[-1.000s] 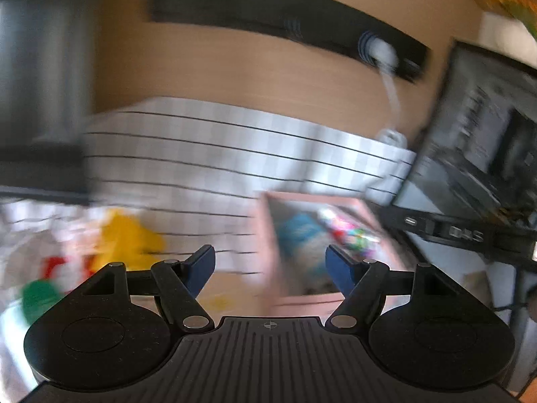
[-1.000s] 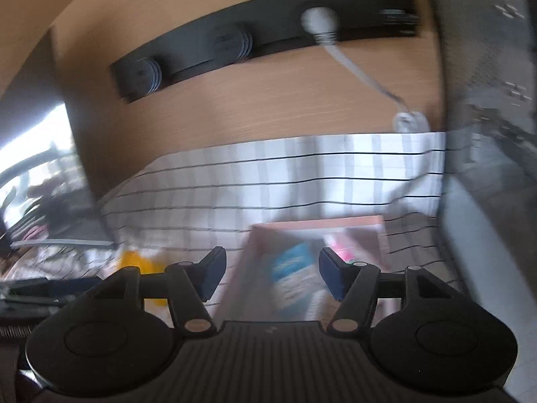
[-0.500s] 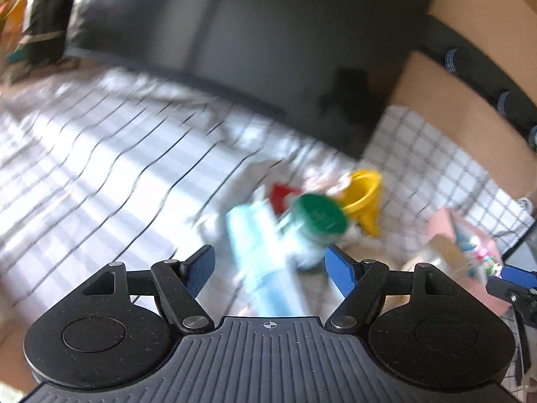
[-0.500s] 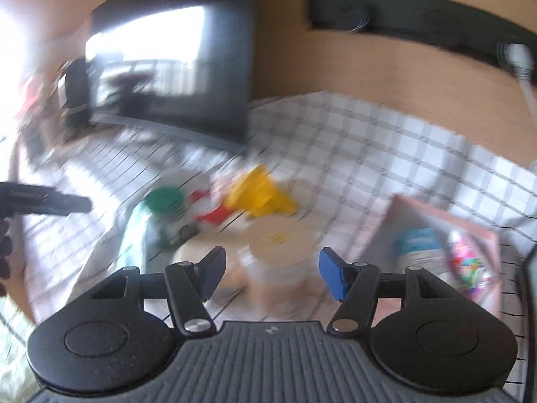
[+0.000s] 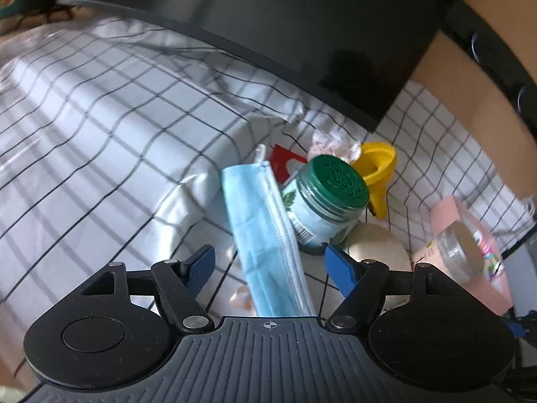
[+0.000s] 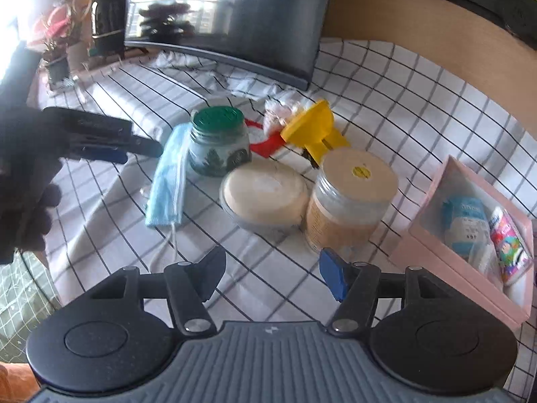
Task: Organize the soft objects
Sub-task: 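Move the left gripper back toward the blue face mask on the table, then grasp the blue face mask with the left gripper while the right gripper grasps the pink hair bow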
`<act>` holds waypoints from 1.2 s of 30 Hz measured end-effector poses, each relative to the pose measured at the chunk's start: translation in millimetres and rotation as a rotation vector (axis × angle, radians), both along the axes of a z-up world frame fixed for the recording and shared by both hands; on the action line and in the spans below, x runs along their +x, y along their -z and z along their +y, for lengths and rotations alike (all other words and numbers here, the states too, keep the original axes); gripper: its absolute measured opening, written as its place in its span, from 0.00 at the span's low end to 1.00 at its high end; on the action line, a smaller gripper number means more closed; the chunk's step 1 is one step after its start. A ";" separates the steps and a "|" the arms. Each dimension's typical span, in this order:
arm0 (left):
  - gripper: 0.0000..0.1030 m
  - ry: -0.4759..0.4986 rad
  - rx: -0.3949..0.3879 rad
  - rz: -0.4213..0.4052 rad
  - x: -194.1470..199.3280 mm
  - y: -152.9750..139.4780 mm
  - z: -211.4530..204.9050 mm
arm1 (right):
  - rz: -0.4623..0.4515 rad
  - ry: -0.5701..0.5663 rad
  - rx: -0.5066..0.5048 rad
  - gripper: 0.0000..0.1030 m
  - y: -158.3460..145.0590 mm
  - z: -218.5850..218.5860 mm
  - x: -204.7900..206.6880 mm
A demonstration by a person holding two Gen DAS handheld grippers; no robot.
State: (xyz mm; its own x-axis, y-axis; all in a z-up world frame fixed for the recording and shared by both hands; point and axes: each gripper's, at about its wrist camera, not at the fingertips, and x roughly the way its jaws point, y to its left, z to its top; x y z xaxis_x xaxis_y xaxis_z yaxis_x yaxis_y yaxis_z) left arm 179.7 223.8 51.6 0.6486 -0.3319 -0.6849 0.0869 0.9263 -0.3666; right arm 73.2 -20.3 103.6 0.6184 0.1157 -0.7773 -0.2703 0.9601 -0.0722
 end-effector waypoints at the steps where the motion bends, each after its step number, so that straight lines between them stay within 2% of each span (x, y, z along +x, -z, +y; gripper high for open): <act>1: 0.75 0.017 0.019 0.010 4.9 3.0 -5.8 | 0.008 0.013 -0.004 0.60 0.3 -3.1 -0.9; 3: 0.75 0.027 0.045 0.037 13.8 12.4 -14.3 | 0.022 0.038 -0.010 0.60 2.5 -9.3 -1.5; 7: 0.75 0.018 0.046 0.078 25.6 30.6 -22.1 | 0.045 0.079 -0.014 0.60 7.3 -20.3 -3.6; 17: 0.74 0.003 0.034 0.069 34.7 34.3 -25.6 | 0.079 0.113 0.010 0.60 17.8 -32.2 -9.3; 19: 0.61 0.004 0.094 0.058 31.8 33.5 -30.1 | 0.081 0.111 0.016 0.60 19.0 -32.1 -9.1; 20: 0.42 -0.008 0.154 0.062 30.9 32.3 -34.0 | 0.081 0.110 0.017 0.60 19.3 -31.2 -8.9; 21: 0.20 -0.018 0.207 0.074 32.1 30.9 -36.2 | 0.081 0.107 0.018 0.60 19.3 -31.1 -8.8; 22: 0.17 -0.030 0.220 0.093 32.9 29.7 -35.1 | 0.079 0.104 0.019 0.60 19.2 -30.5 -8.1; 23: 0.16 -0.050 0.187 0.099 31.6 27.7 -29.6 | 0.076 0.101 0.019 0.60 18.9 -29.7 -7.4; 25: 0.14 -0.058 0.113 0.057 23.1 20.5 -18.6 | 0.069 0.094 0.022 0.60 18.3 -27.2 -5.8; 28: 0.13 -0.054 0.081 0.000 8.7 6.6 -5.0 | 0.066 0.079 0.038 0.60 18.9 -23.0 -2.2; 31: 0.13 -0.032 -0.029 -0.023 -3.2 -5.7 17.2 | 0.065 0.038 0.064 0.60 20.3 -12.4 2.9; 36: 0.13 -0.048 -0.066 -0.032 -17.4 -19.6 49.0 | 0.081 -0.087 0.114 0.60 23.2 25.4 20.7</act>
State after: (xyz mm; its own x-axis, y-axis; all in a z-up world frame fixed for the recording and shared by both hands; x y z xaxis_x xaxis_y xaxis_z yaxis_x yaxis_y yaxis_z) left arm 162.3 272.9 71.2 0.6862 -0.3435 -0.6412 0.0560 0.9038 -0.4242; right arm 94.0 5.2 80.4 0.5382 0.2558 -0.8030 -0.3529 0.9337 0.0609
